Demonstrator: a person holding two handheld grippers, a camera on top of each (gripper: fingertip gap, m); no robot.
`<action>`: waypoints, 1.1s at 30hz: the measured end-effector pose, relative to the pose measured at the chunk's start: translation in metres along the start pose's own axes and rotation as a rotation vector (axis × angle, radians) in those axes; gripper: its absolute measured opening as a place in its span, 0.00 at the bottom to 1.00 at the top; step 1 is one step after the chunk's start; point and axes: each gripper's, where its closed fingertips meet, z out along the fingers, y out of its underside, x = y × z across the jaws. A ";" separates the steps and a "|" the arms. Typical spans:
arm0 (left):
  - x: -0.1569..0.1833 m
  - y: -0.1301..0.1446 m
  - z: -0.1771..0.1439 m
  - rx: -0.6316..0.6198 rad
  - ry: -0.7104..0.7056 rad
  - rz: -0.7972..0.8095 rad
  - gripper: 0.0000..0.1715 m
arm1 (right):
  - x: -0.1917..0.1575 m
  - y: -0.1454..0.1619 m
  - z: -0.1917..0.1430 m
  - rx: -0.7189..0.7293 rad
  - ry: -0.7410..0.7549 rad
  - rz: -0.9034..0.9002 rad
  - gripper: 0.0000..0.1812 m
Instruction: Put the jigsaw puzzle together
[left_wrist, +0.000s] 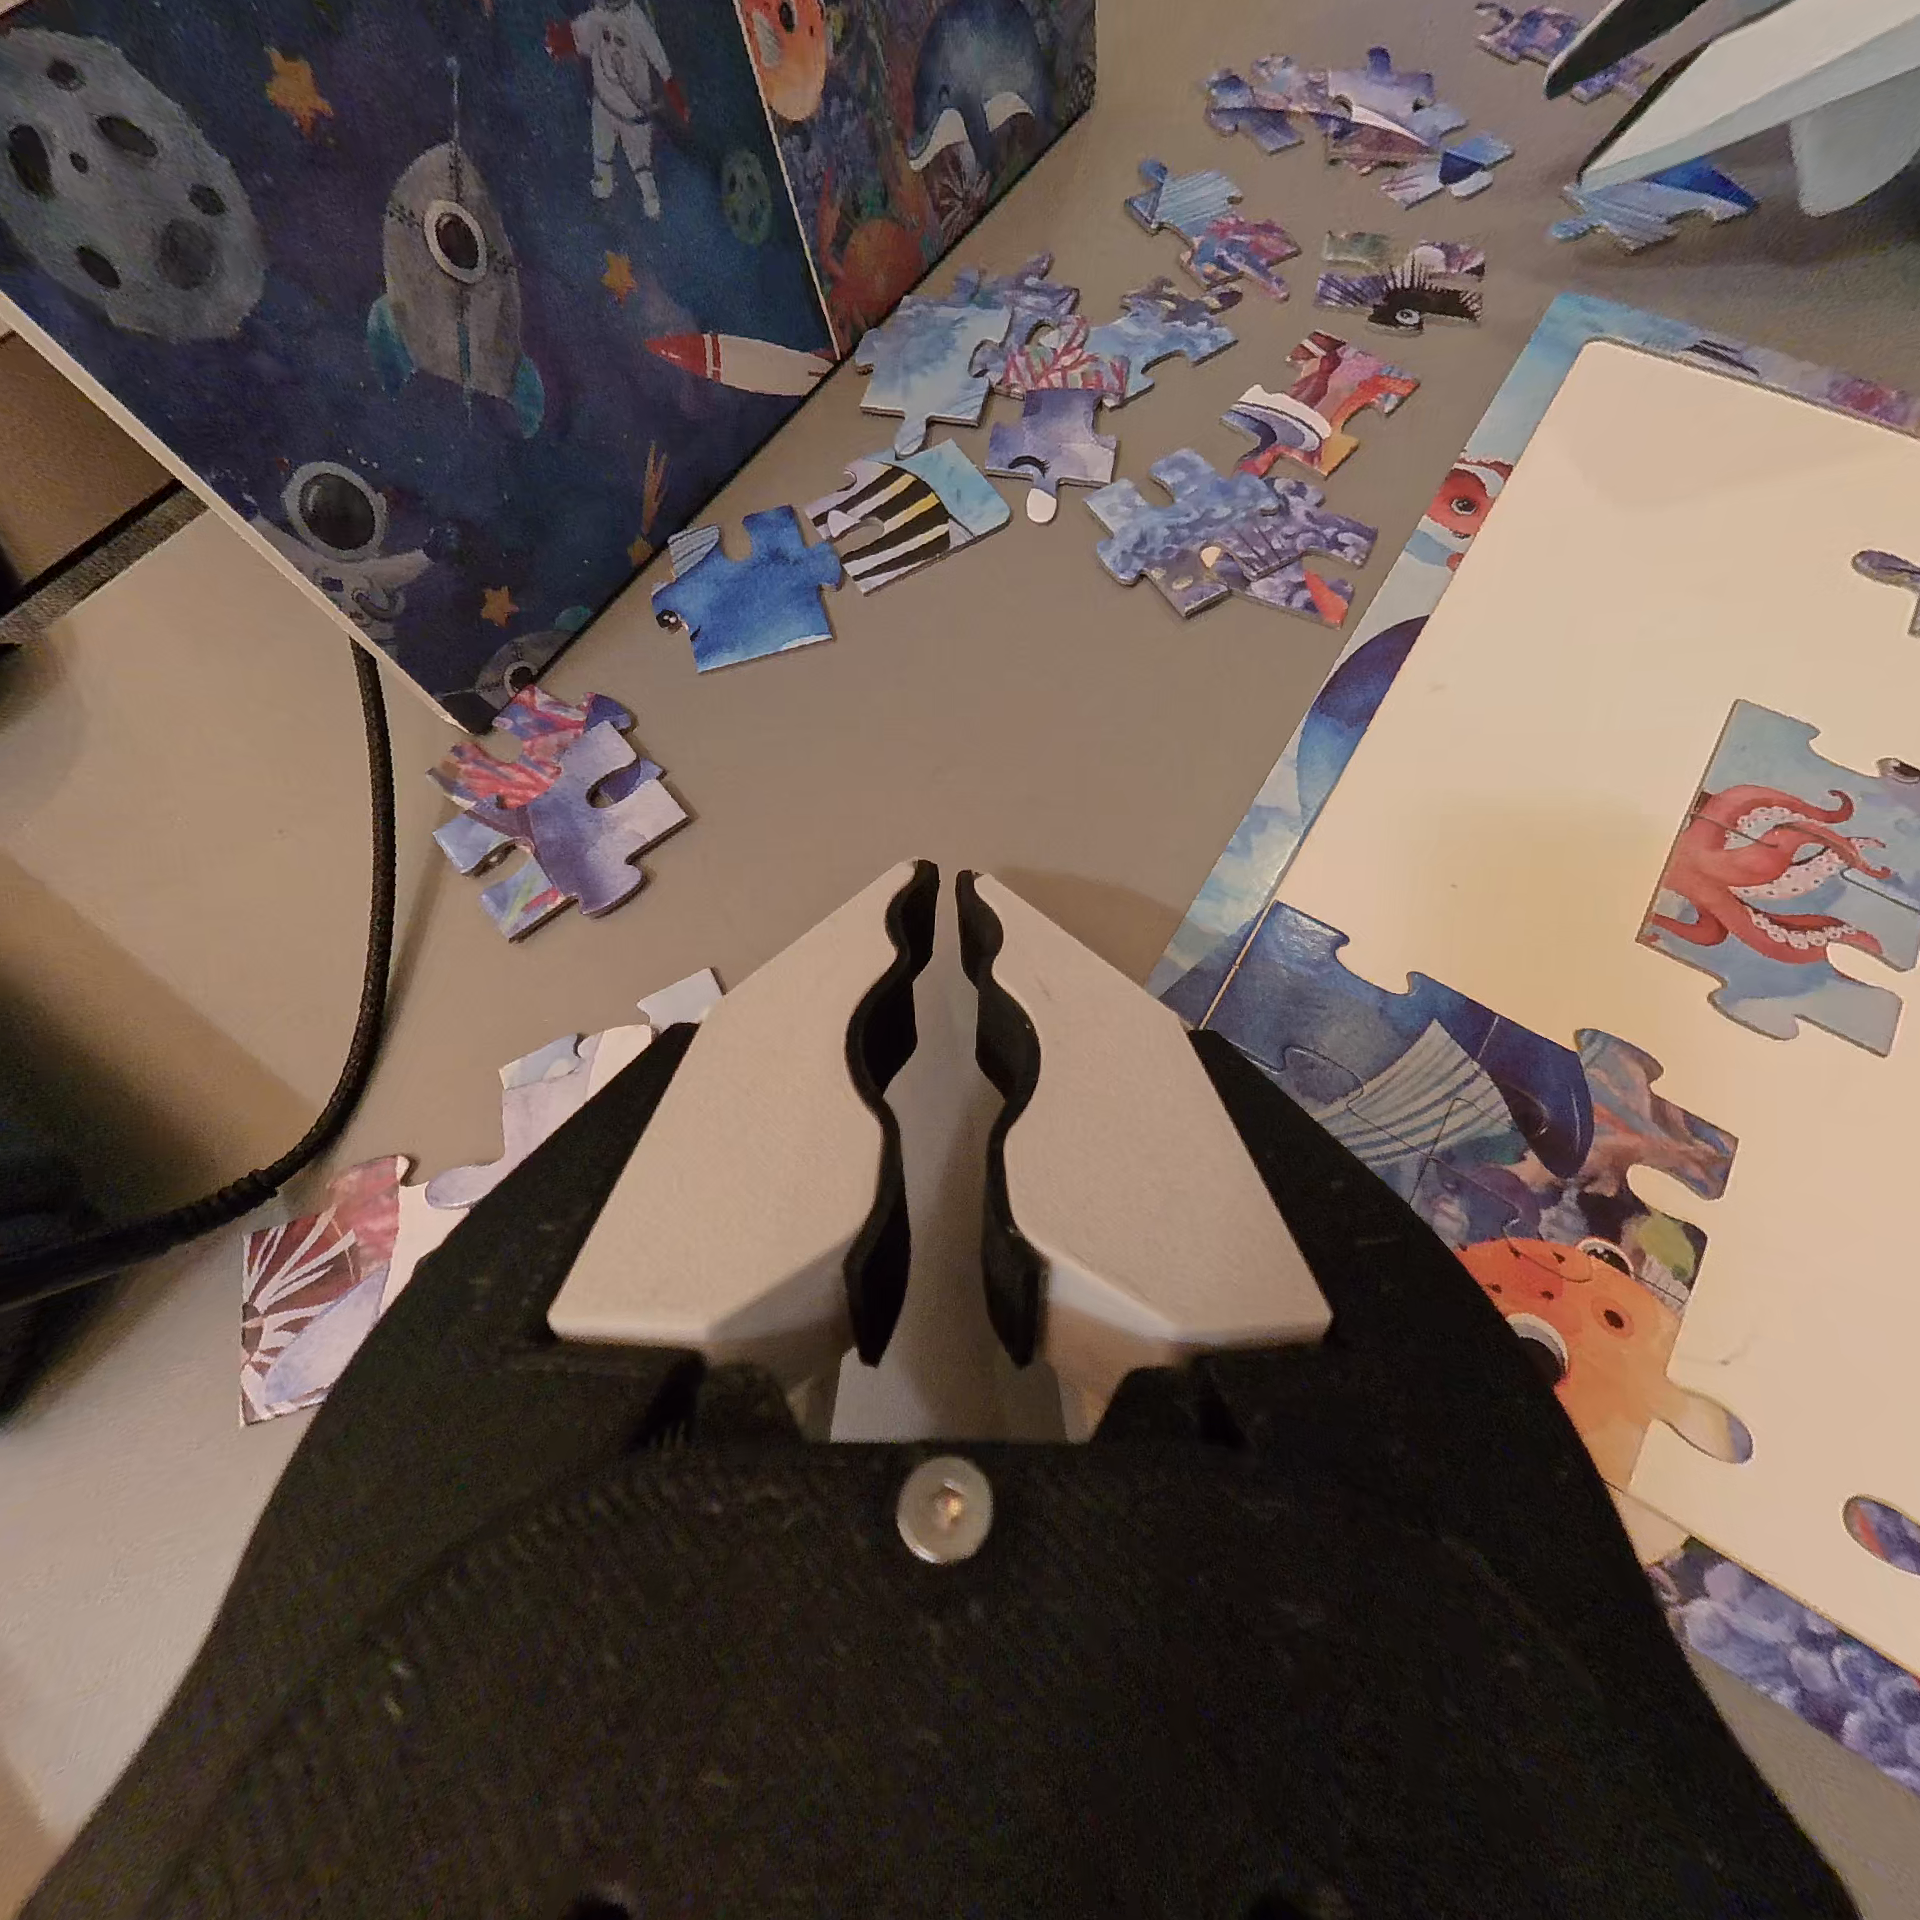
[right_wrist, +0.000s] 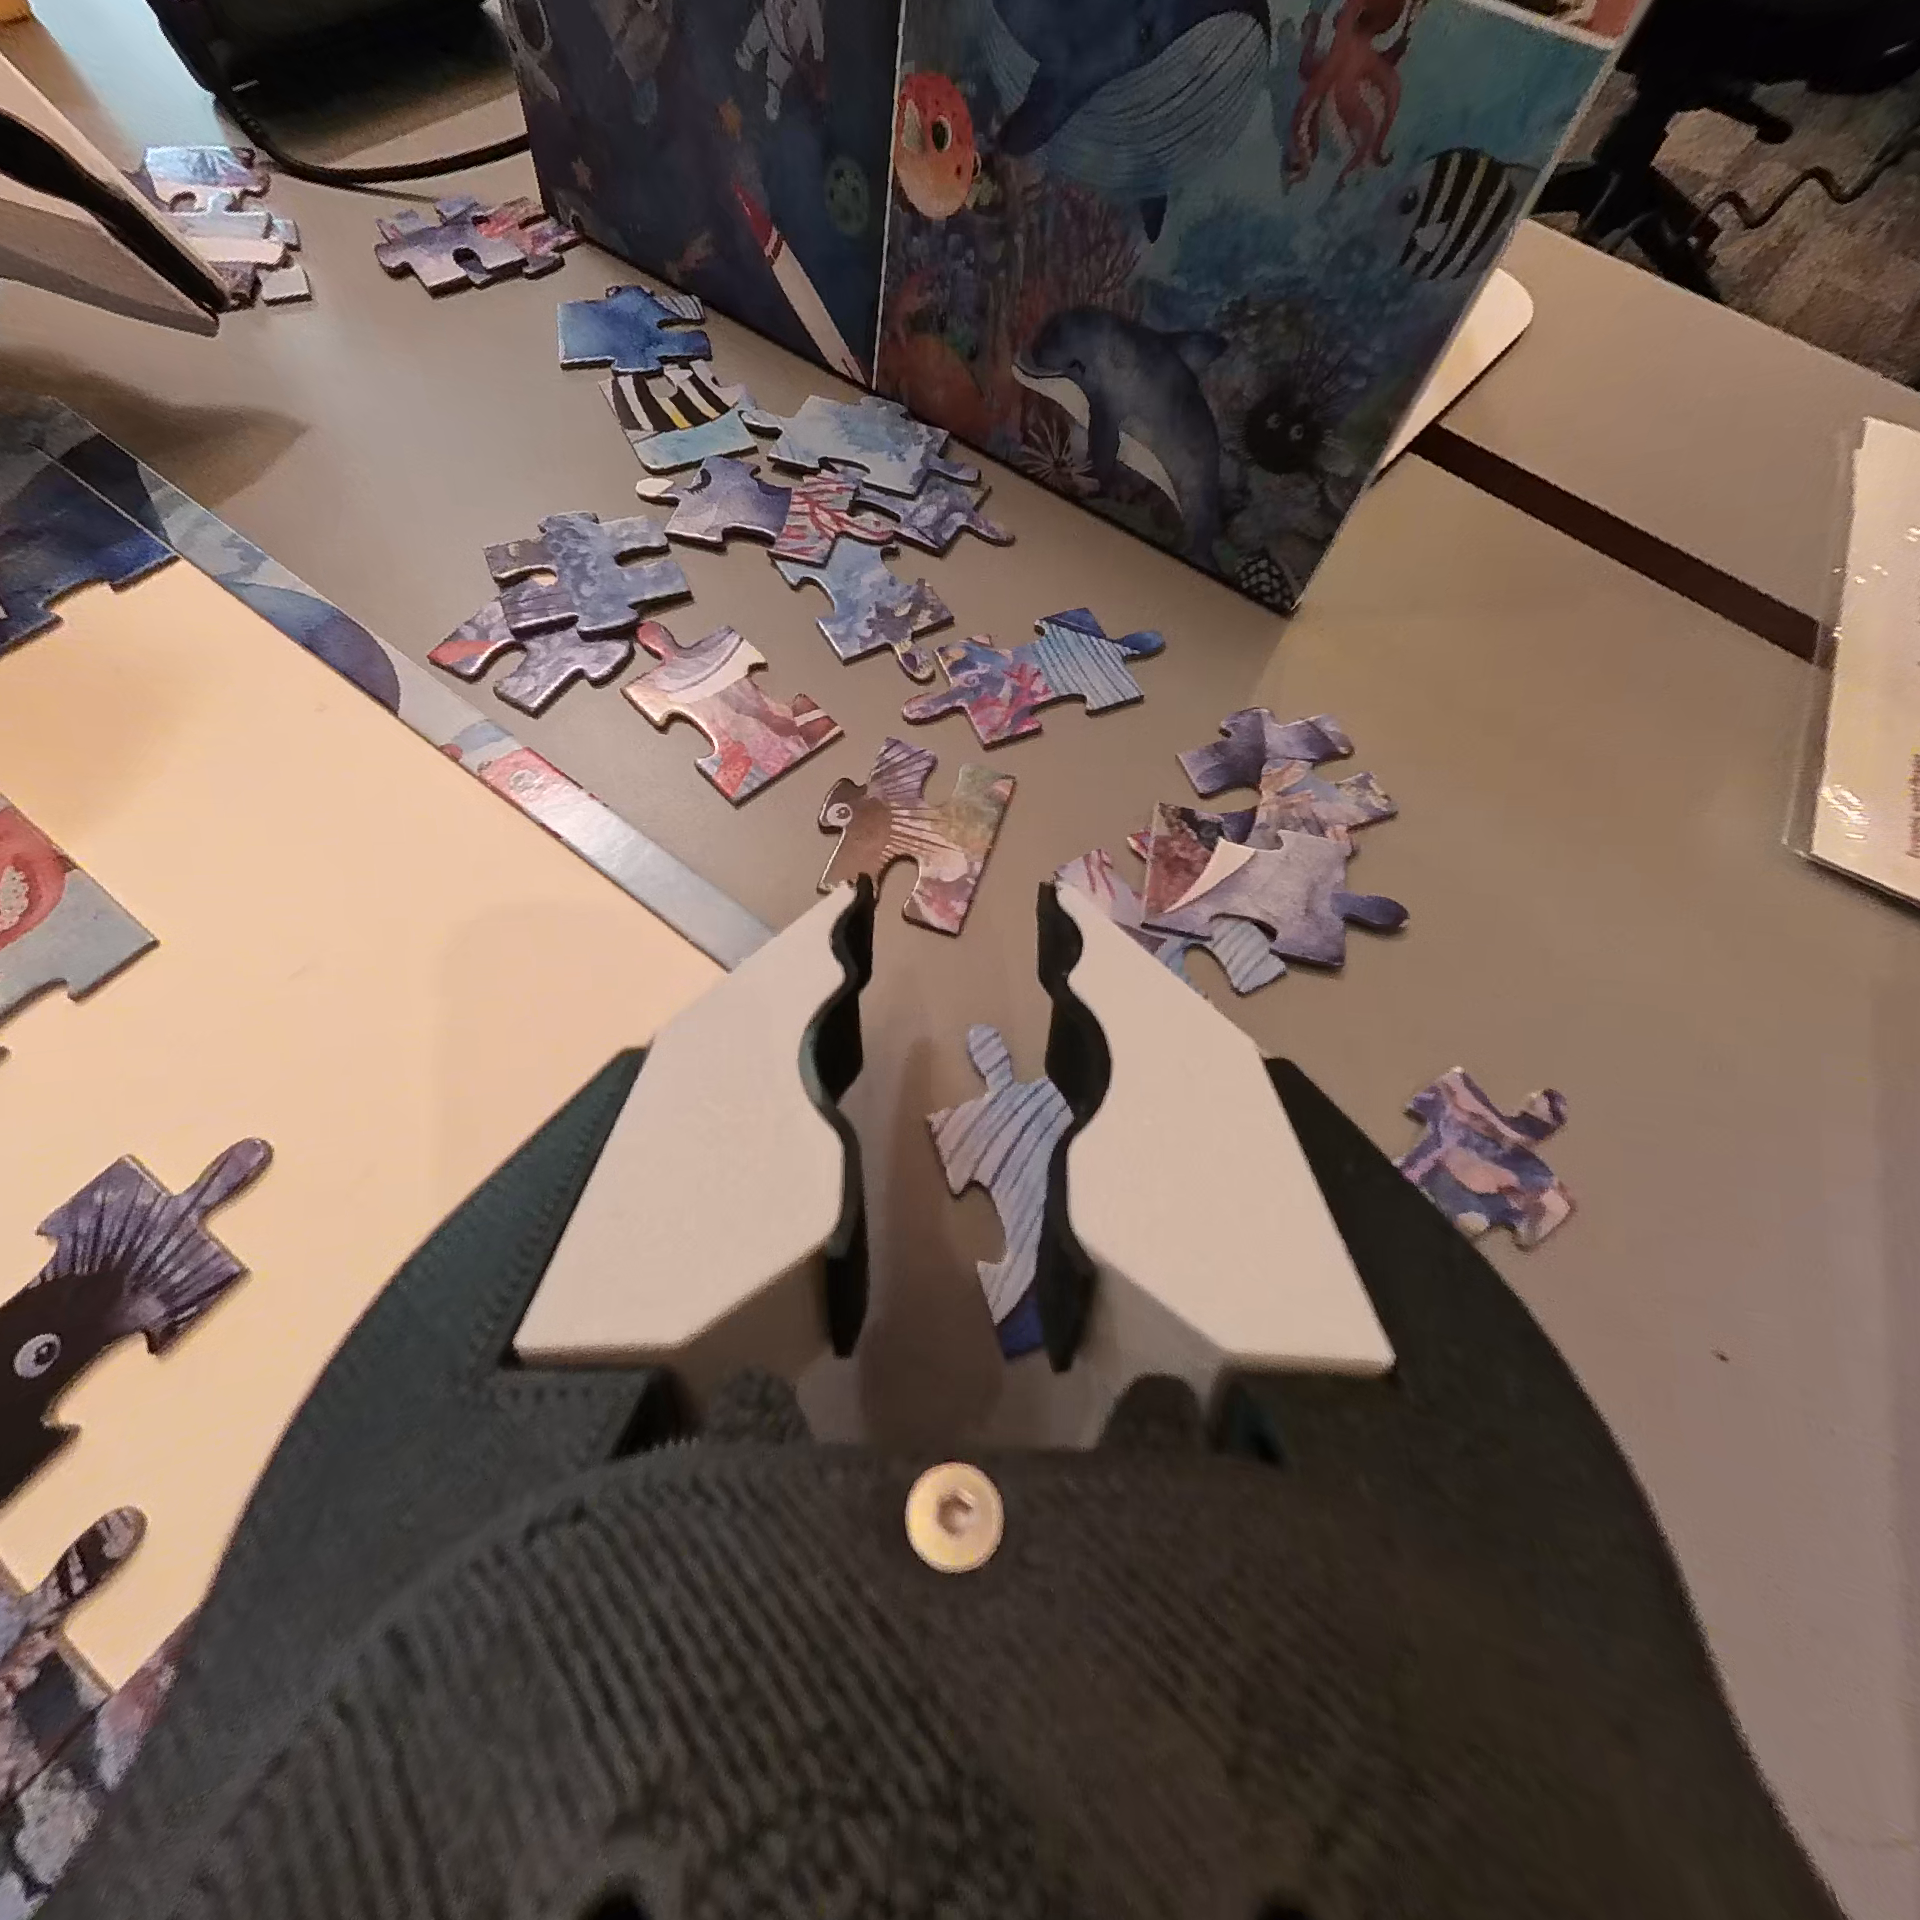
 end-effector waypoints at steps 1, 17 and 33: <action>0.000 0.000 0.000 0.000 0.000 0.000 0.01 | 0.000 0.001 0.001 -0.008 0.003 -0.008 0.17; 0.000 0.001 0.001 -0.010 -0.001 0.001 0.01 | -0.020 -0.003 0.035 -0.108 0.096 -0.122 0.22; 0.001 0.002 0.002 -0.014 -0.005 0.012 0.01 | 0.009 0.018 0.023 -0.168 0.090 0.091 0.28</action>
